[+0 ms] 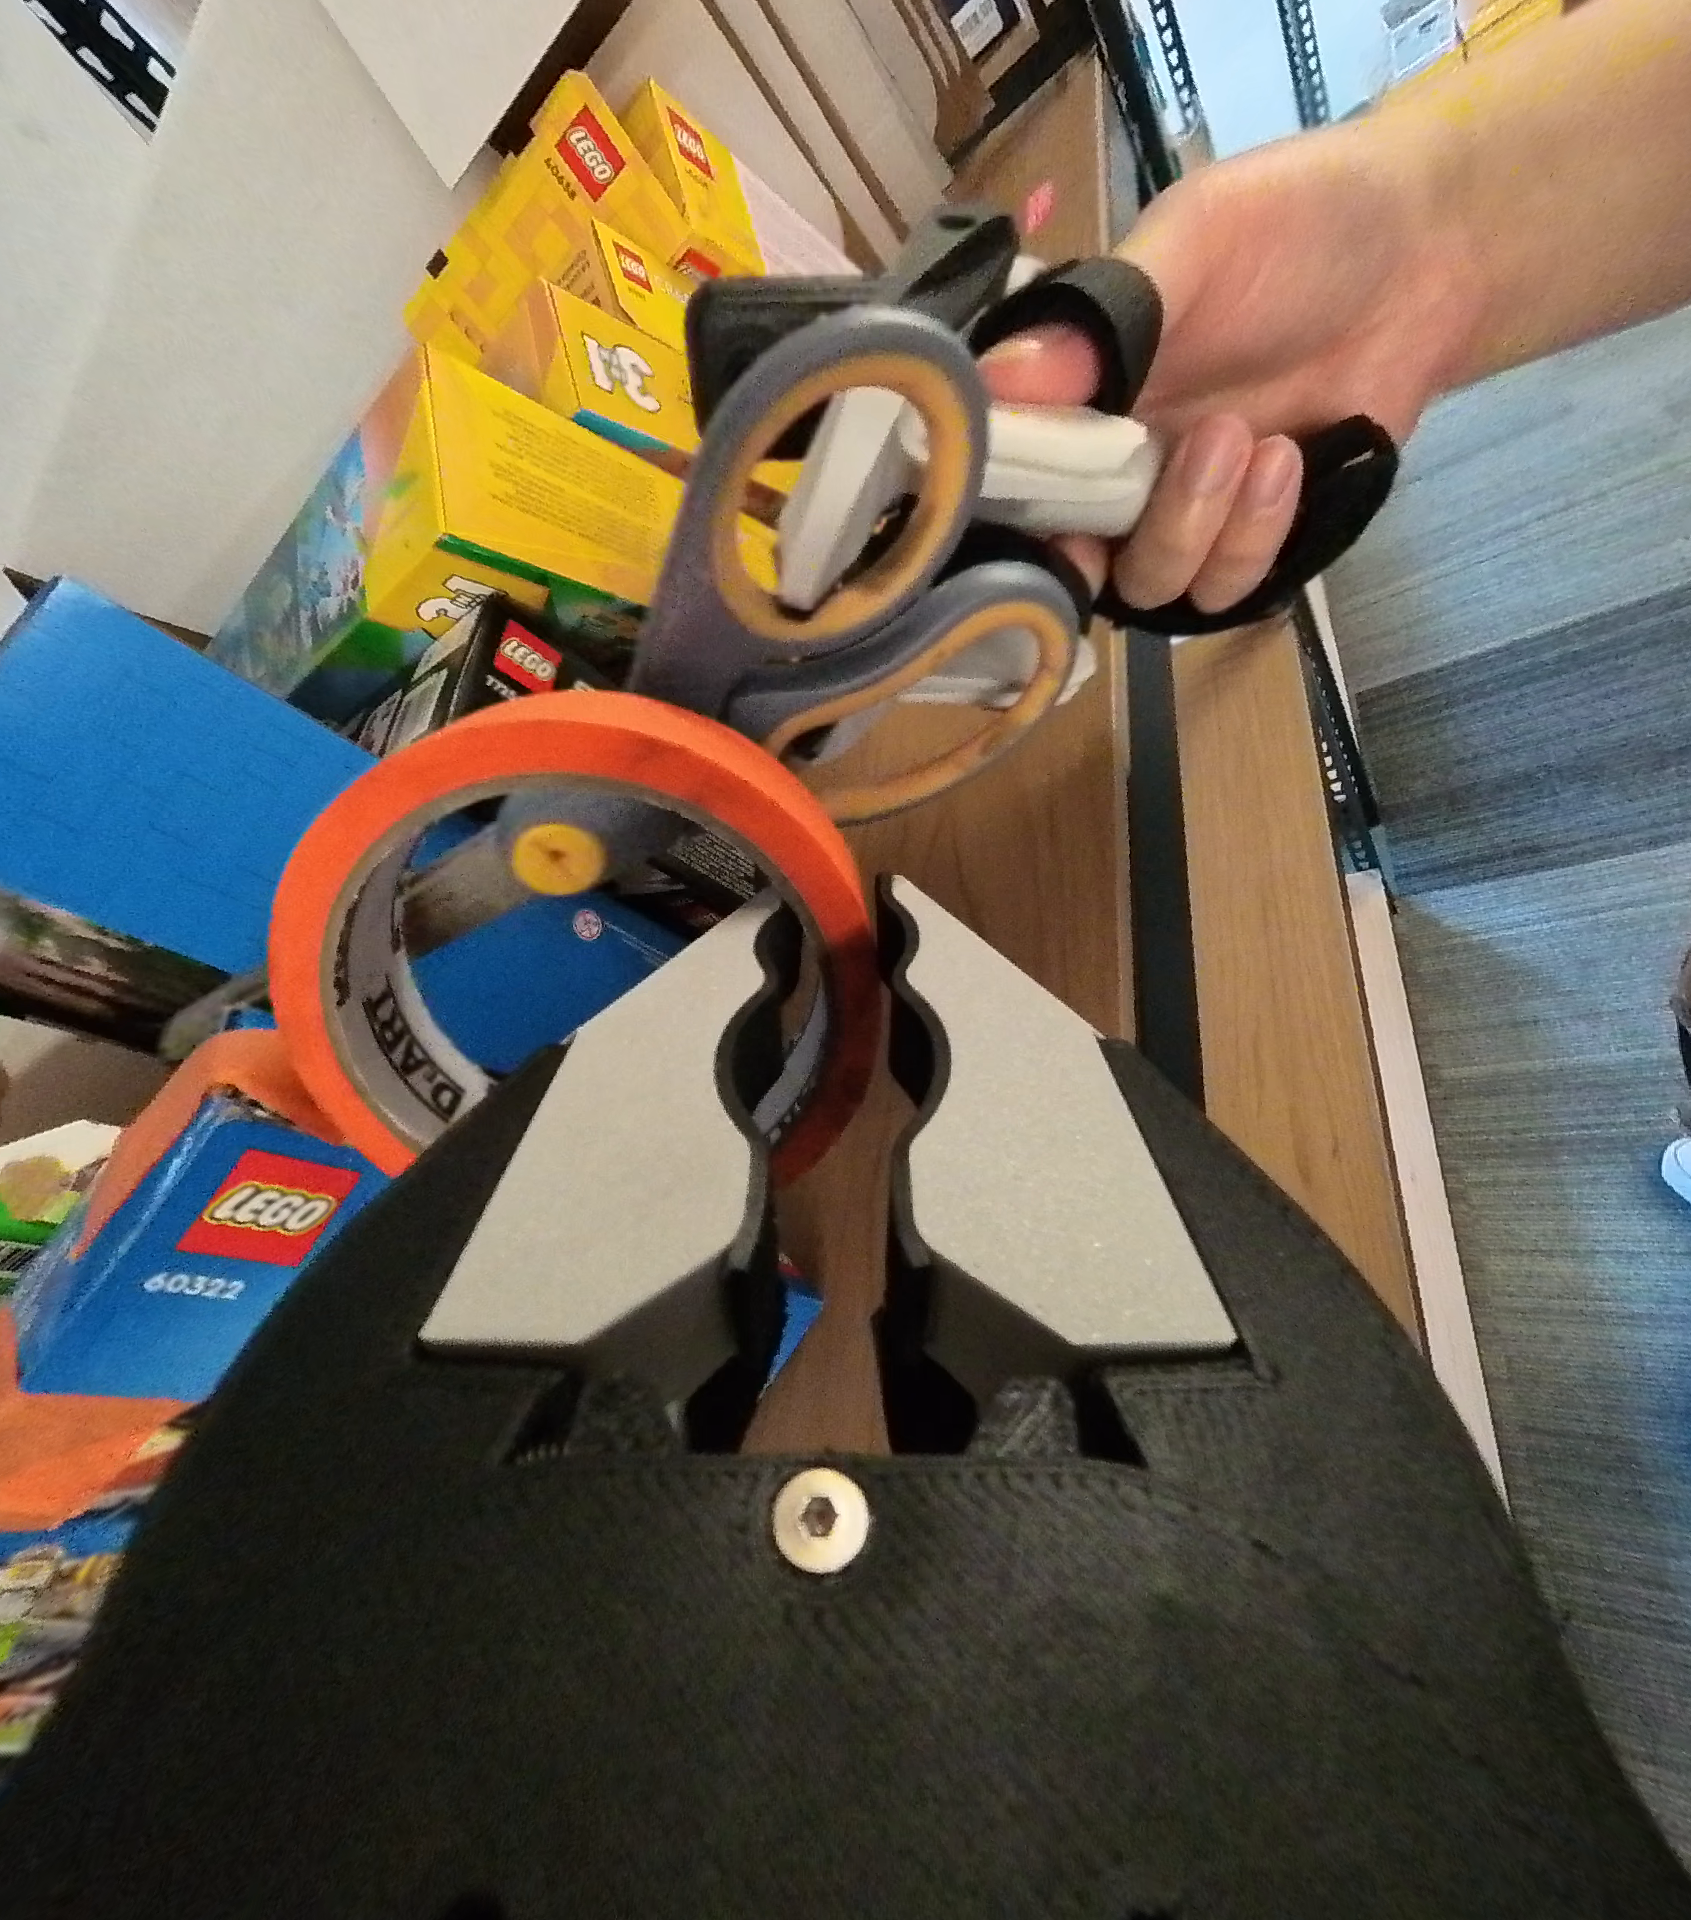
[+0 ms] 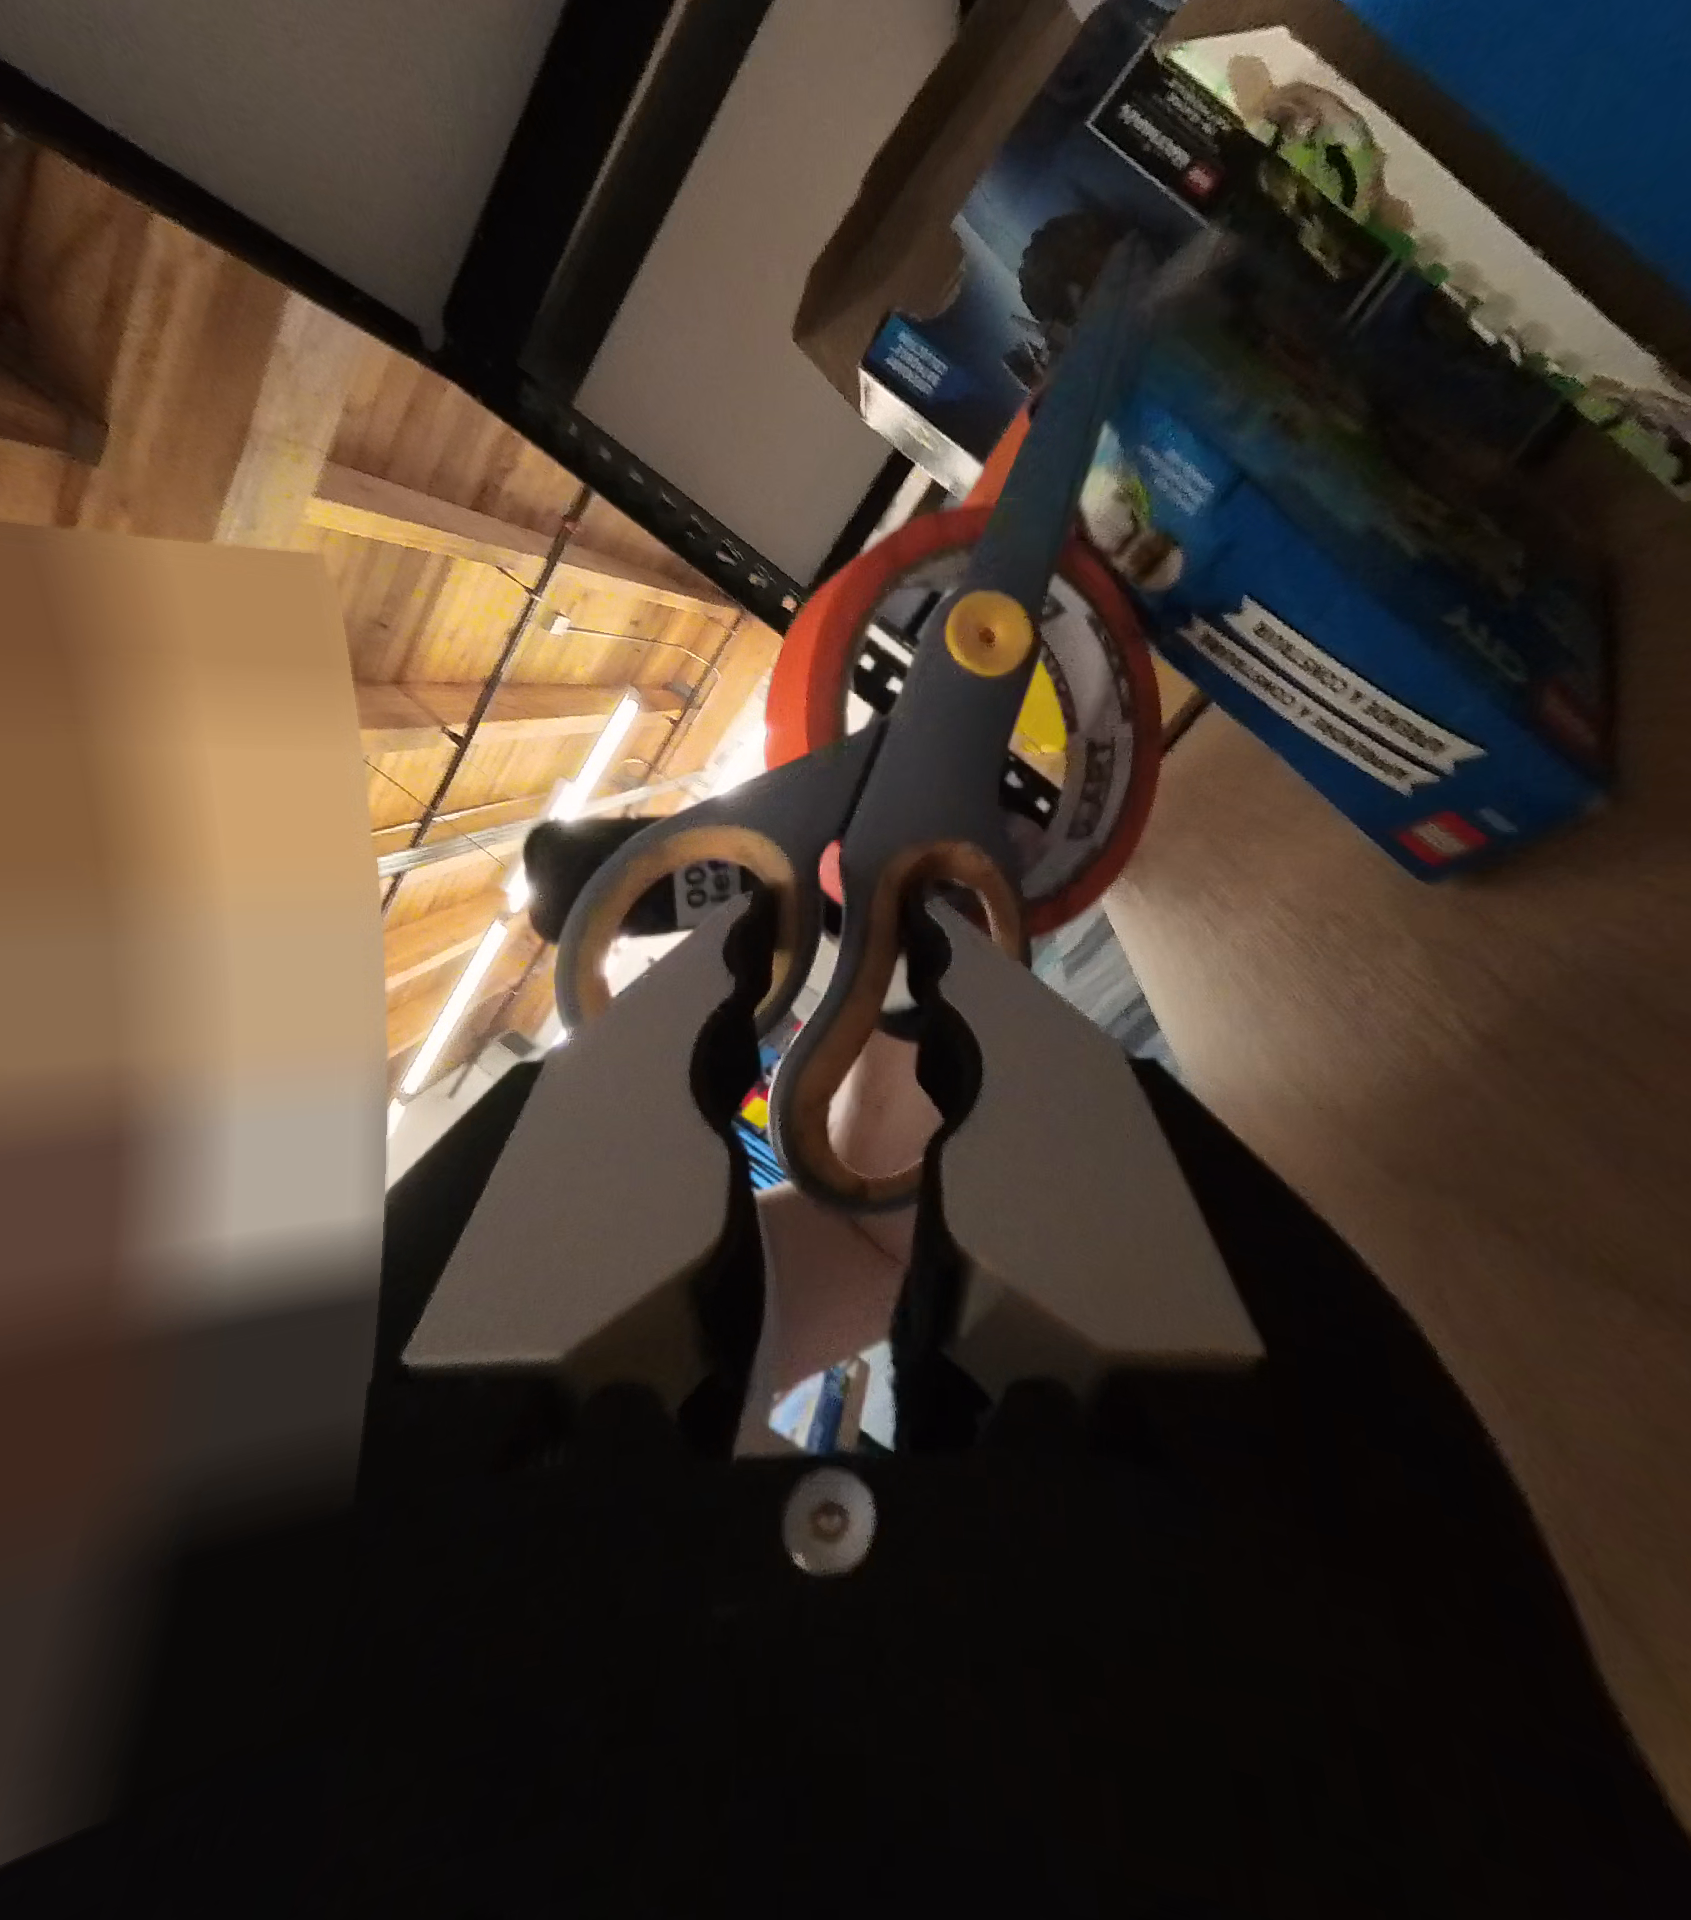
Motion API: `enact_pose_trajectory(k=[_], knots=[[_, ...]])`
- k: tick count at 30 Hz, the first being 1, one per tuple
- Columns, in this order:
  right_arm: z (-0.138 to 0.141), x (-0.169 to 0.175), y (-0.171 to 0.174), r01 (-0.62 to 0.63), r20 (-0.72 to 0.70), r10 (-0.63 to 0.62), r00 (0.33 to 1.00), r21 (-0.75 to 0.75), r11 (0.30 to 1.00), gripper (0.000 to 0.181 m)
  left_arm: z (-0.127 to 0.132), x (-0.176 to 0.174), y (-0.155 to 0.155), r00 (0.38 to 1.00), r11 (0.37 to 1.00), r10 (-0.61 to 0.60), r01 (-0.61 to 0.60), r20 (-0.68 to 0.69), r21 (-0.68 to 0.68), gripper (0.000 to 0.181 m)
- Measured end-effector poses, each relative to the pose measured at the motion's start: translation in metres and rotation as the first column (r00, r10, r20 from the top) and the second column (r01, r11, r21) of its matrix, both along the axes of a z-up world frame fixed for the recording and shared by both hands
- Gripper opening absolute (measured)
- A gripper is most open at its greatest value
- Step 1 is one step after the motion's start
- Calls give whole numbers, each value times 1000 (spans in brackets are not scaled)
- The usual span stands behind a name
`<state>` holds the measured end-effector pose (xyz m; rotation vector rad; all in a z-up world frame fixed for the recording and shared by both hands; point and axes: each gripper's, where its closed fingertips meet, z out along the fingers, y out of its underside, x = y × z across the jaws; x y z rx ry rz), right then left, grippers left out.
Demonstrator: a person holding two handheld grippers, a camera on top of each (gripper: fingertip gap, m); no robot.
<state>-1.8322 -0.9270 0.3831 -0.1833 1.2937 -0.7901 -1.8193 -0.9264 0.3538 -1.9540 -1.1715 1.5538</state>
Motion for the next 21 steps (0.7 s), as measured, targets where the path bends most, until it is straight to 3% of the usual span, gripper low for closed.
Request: enact_pose_trajectory(k=[8,15,21], knots=[[3,19,-18,-44,58,46,997,-21,999,22,4,-3,-4,1000,1000,9,-9,10,-8,12],[11,18,-21,-70,217,70,974,-9,998,35,9,-4,-13,999,999,43,-43,2,1,12],[8,6,-26,-119,376,77,923,92,989,30,11,-7,-16,999,999,47,-47,-20,4,12]])
